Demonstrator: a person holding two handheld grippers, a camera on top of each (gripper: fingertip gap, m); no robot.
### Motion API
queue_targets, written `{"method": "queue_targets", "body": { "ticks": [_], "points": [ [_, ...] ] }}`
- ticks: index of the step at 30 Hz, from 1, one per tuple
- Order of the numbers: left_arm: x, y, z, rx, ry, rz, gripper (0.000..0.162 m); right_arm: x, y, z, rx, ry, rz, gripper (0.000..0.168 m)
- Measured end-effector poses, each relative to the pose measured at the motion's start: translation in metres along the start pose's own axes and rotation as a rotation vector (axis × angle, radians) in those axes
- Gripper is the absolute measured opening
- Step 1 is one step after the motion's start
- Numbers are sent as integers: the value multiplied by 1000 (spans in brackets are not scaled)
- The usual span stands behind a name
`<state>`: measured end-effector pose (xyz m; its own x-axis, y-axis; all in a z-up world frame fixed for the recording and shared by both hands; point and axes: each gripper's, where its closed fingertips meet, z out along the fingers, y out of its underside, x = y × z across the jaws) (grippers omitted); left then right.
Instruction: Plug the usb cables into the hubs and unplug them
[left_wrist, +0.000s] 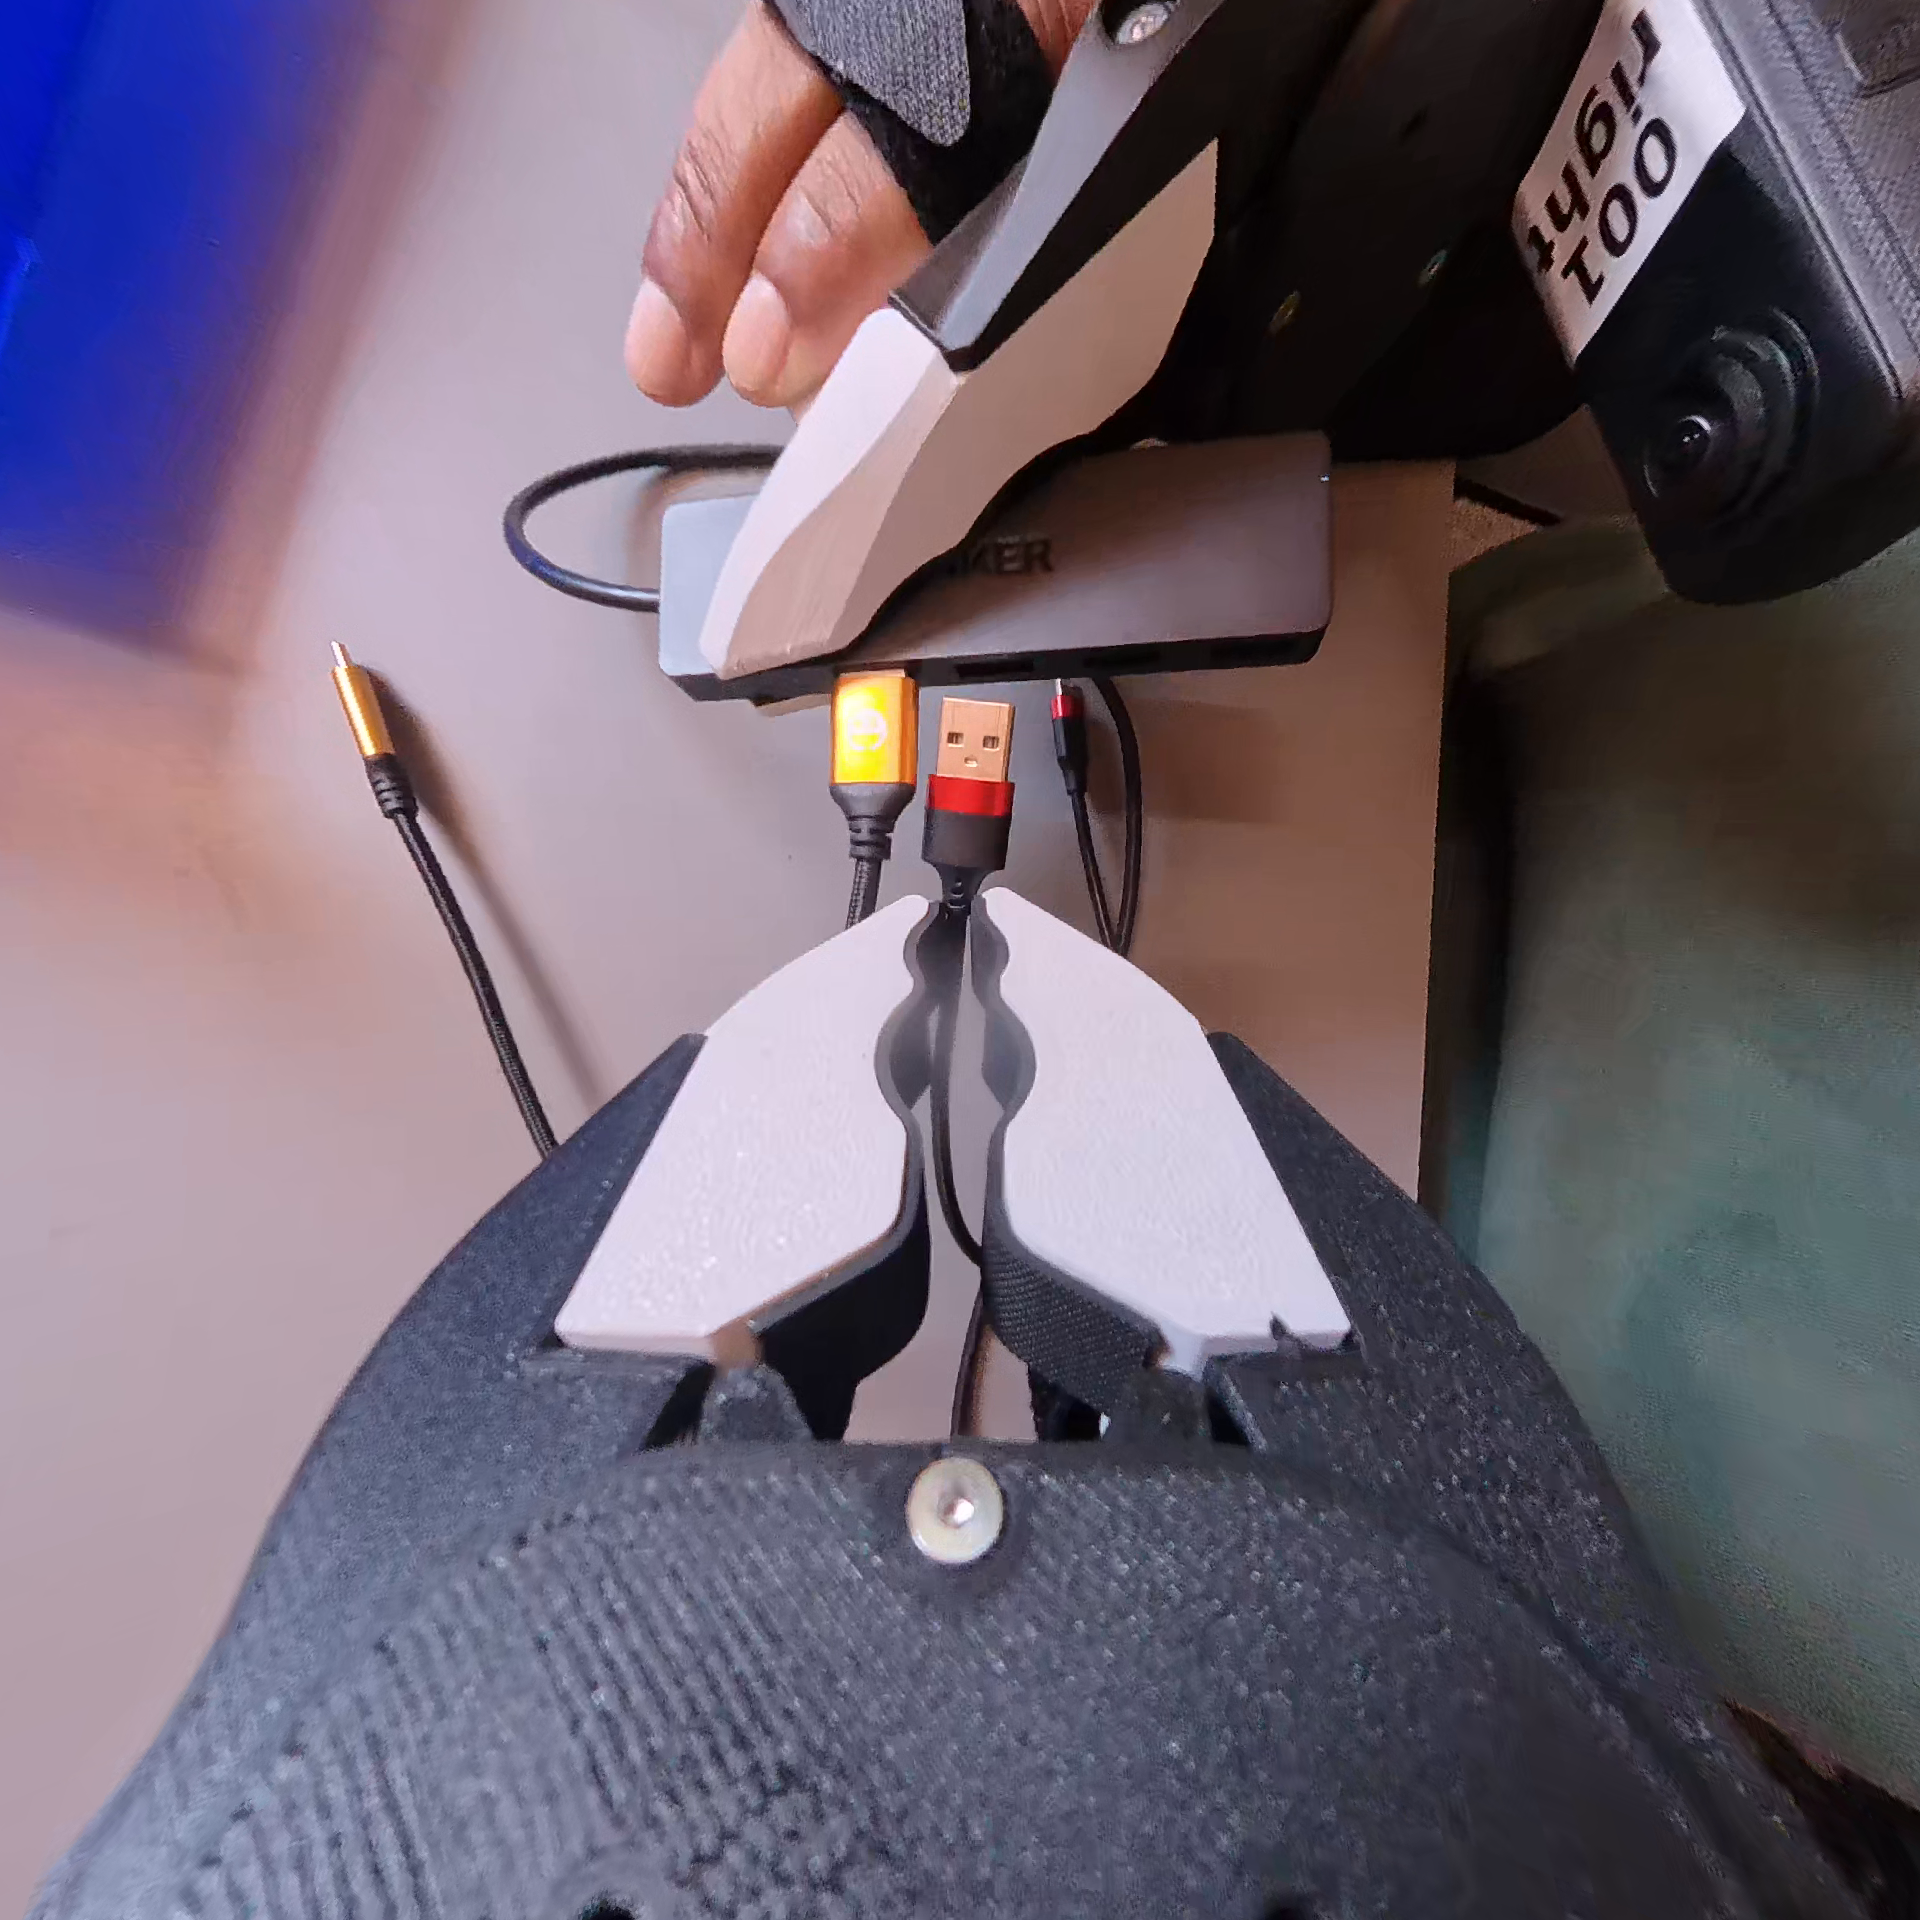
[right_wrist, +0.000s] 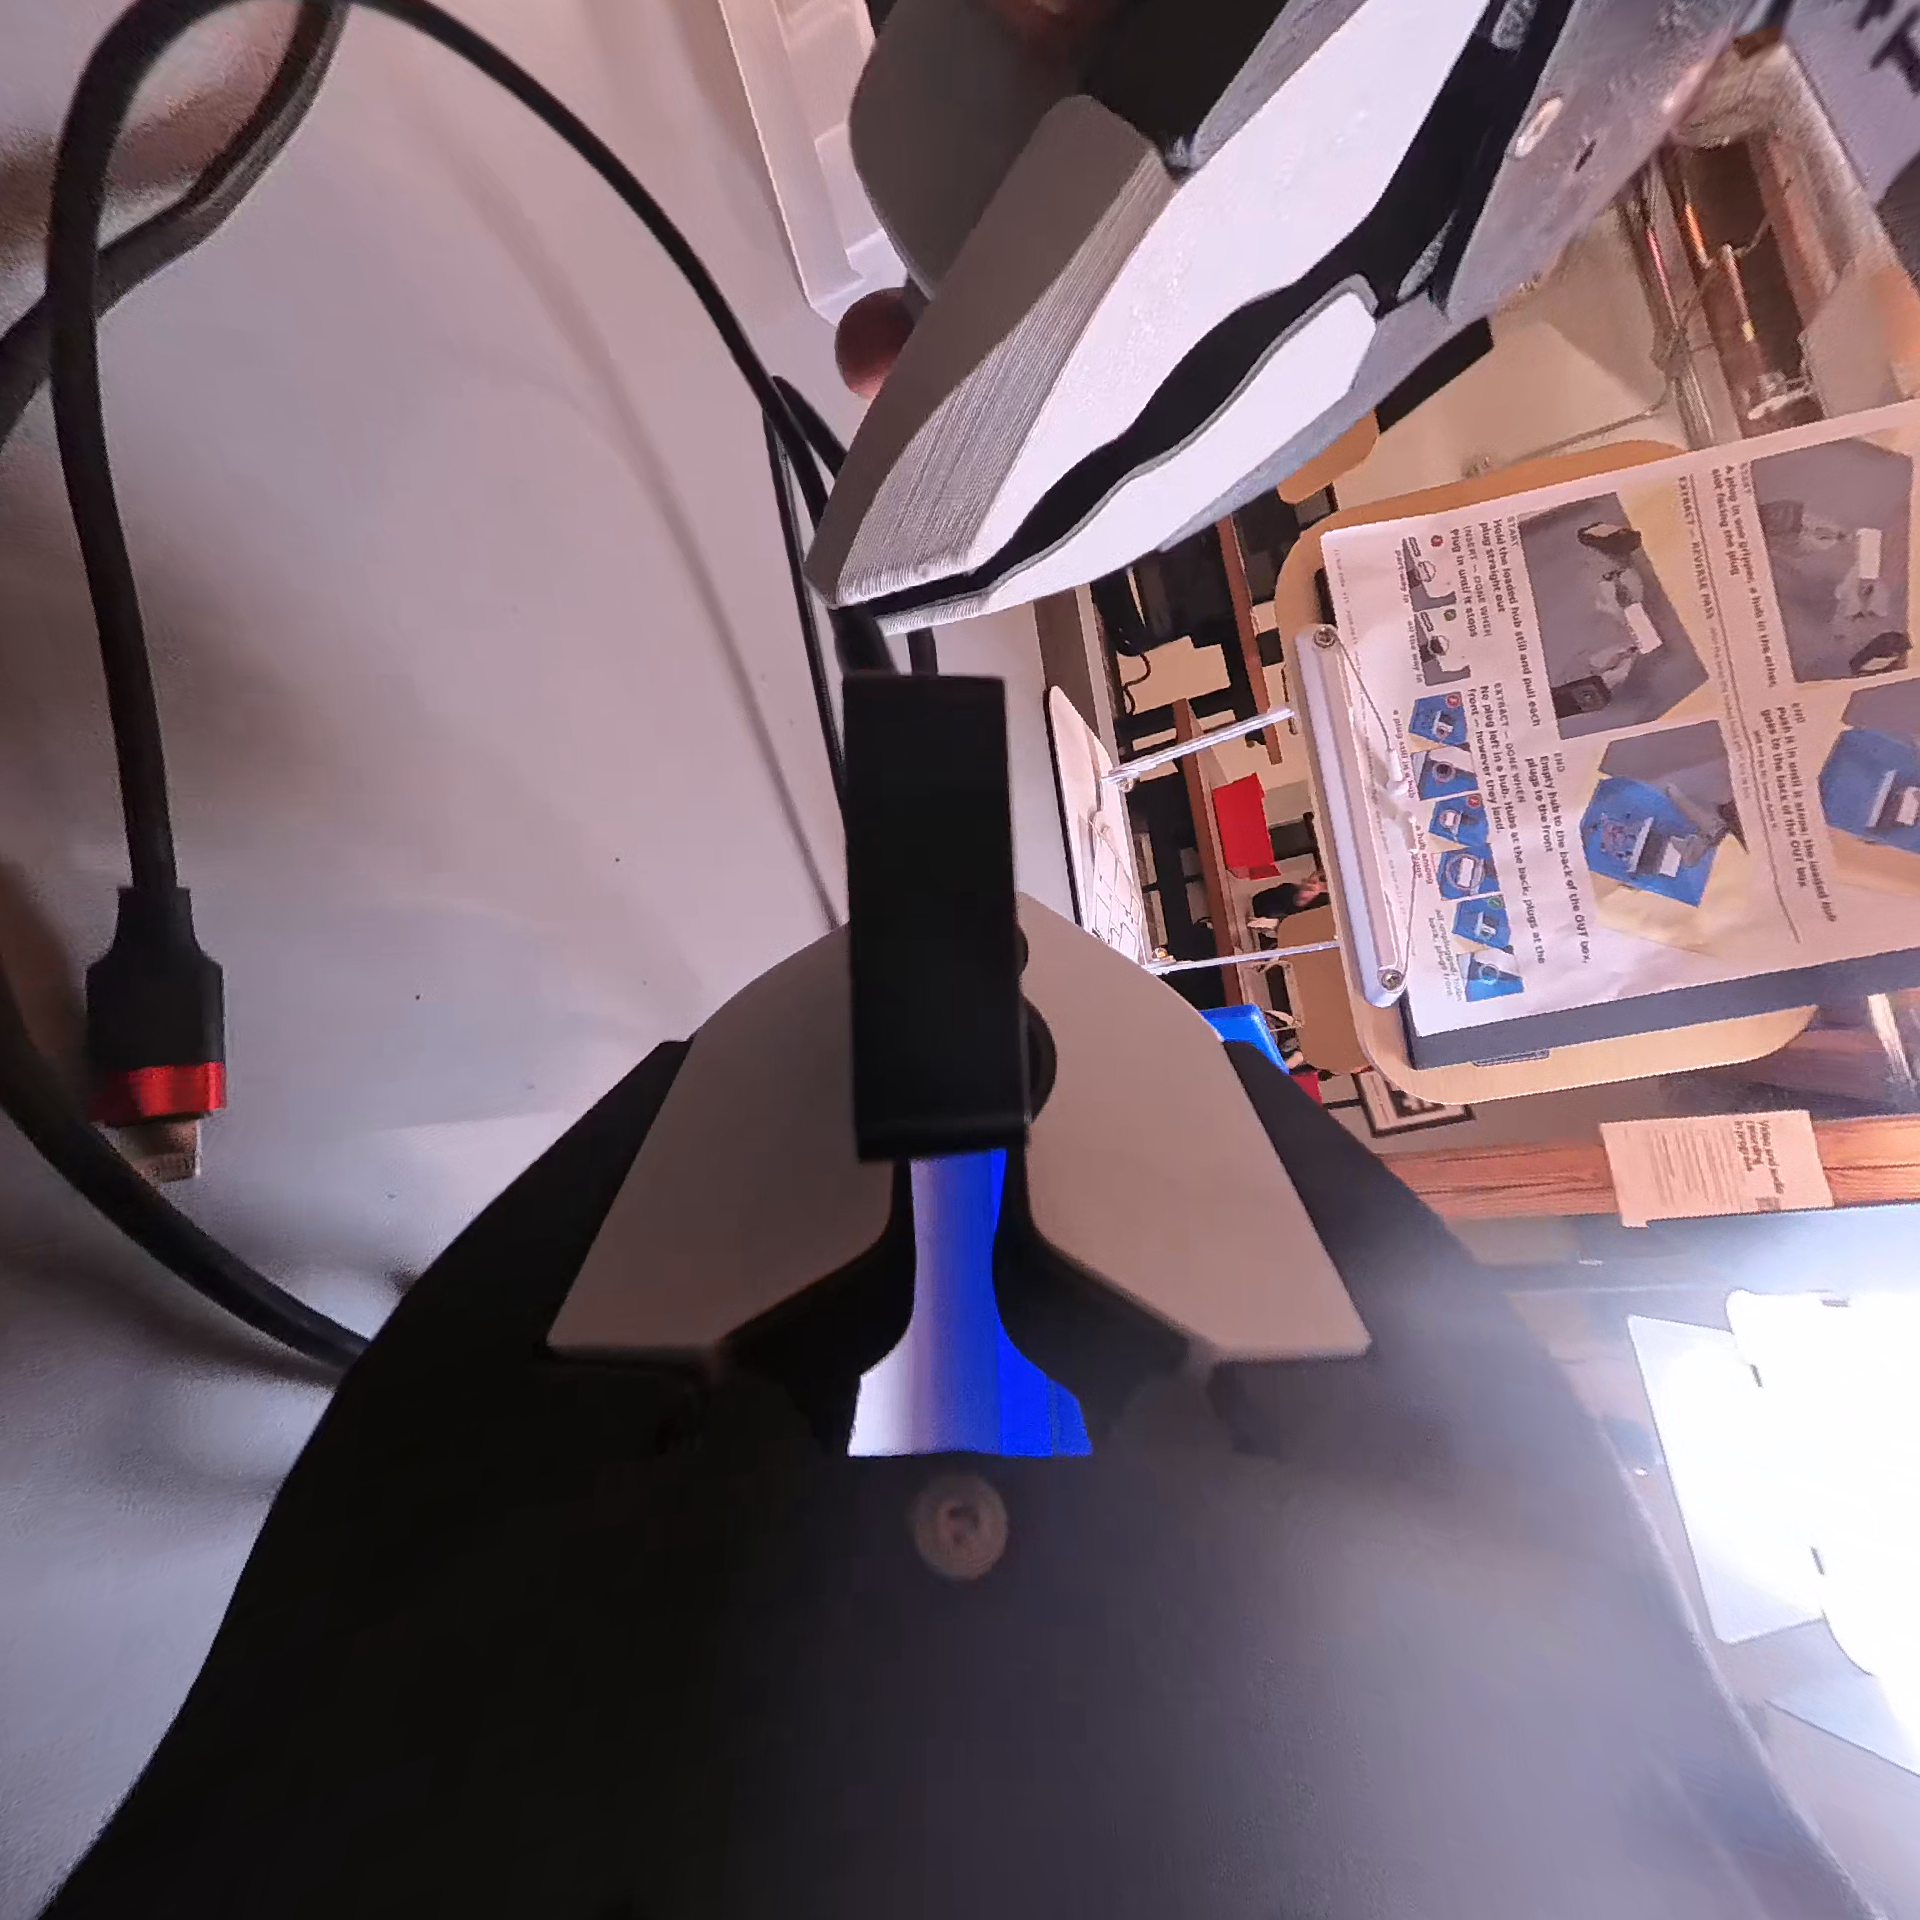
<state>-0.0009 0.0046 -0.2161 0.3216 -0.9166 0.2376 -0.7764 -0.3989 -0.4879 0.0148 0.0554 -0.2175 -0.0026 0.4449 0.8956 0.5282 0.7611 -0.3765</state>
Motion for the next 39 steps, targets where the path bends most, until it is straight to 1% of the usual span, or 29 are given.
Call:
{"method": "queue_targets", "body": {
  "ticks": [5,10,13,17,22,28,34,39],
  "points": [
    [0,3,3,-76,16,-13,4,-1,1,4,-32,10,-67,12],
    [5,1,3,-87,59,-13,4,-3,2,6,-67,18,-137,12],
    [5,0,5,-95,52,-11,4,-3,5,7,-83,20,-163,12],
    [-1,-4,0,-73,23,-3,4,-5,6,6,-90,17,-174,13],
    [-1,-11,0,-48,-19,50,4,-3,5,6,-77,18,-123,12],
    [-1,-14,3,11,-30,75,4,-1,9,5,-94,16,-94,12],
    [0,-13,3,30,7,66,4,-4,9,6,-121,14,-148,12],
    [1,-16,4,78,50,18,4,-5,10,6,-135,11,-127,12]
  ]
}}
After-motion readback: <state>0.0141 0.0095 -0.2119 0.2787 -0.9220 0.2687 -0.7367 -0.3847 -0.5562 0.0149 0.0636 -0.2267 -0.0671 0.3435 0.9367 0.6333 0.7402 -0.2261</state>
